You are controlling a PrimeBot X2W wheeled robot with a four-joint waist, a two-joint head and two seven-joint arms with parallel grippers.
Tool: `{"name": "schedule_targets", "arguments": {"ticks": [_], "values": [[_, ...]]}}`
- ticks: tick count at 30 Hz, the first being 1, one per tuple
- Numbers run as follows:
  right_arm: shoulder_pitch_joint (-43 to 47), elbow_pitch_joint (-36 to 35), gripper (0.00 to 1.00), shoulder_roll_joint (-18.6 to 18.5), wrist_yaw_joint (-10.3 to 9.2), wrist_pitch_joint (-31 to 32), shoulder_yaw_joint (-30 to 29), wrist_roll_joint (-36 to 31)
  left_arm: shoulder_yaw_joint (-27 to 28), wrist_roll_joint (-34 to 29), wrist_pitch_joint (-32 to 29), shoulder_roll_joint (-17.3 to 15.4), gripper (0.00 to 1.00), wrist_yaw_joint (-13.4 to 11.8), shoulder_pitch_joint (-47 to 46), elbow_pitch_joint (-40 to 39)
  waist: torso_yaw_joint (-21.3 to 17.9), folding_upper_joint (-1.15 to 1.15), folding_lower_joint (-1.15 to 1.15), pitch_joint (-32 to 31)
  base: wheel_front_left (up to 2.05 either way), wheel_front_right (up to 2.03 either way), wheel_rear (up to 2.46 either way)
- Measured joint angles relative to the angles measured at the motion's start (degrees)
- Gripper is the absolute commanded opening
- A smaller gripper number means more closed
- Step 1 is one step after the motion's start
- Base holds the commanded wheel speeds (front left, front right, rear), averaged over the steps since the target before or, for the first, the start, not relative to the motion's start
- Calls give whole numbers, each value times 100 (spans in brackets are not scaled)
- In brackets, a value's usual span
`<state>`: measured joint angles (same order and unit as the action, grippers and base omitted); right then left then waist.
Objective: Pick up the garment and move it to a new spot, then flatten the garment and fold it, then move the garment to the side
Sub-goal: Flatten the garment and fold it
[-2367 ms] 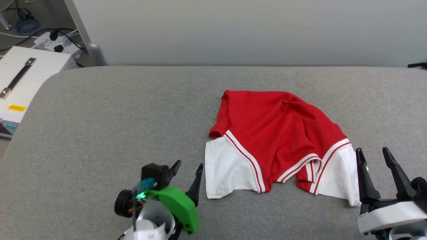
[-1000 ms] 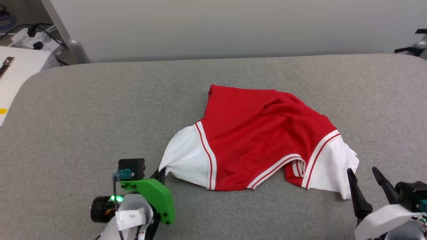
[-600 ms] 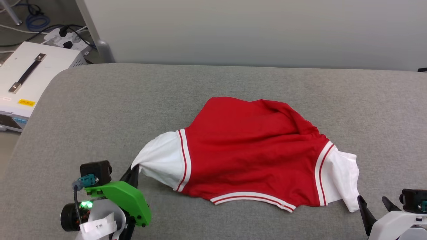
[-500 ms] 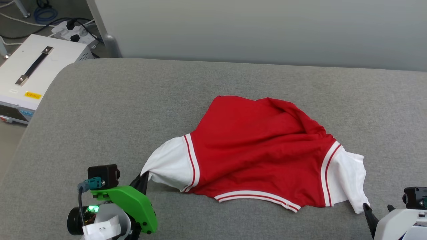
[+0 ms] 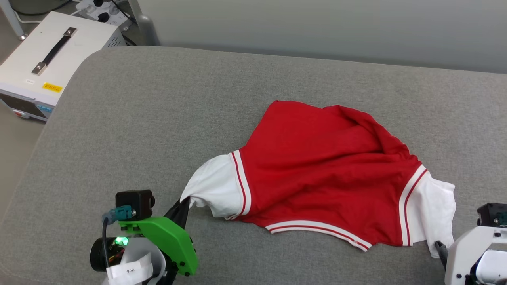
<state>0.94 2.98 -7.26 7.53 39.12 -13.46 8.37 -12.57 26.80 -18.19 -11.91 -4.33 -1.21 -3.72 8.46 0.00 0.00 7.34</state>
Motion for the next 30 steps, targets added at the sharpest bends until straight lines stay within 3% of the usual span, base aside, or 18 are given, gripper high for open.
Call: {"name": "schedule_targets", "arguments": {"ticks": [7, 9, 10, 11, 19, 30], "values": [[-6, 180, 100, 4, -7, 56, 119, -2, -5, 1, 55, 1, 0, 7, -55, 40, 66, 0, 0, 140, 0, 0, 0], [-7, 250, 49, -7, -7, 70, 170, 19, -3, 1, 57, -2, 0, 9, -71, 55, 69, 0, 0, 171, 0, 0, 0], [-12, 282, 5, -21, -7, 69, 188, 36, -5, 4, 58, -2, 0, 13, -77, 69, 69, 0, 0, 185, 0, 0, 0], [-18, 311, 0, -34, -7, 56, 208, 47, -7, 5, 64, -3, 0, 14, -89, 90, 71, 0, 0, 190, 0, 0, 0], [-79, 256, 0, -145, 1, -232, 182, 110, 18, 26, 194, -26, 0, 14, -102, 263, 22, 0, 0, 30, 0, 0, 0], [-349, -636, 0, -976, 1, -250, -14, 589, 132, 38, 207, -338, 0, 100, -101, 46, -153, 0, 0, -440, 0, 0, 0]]}}
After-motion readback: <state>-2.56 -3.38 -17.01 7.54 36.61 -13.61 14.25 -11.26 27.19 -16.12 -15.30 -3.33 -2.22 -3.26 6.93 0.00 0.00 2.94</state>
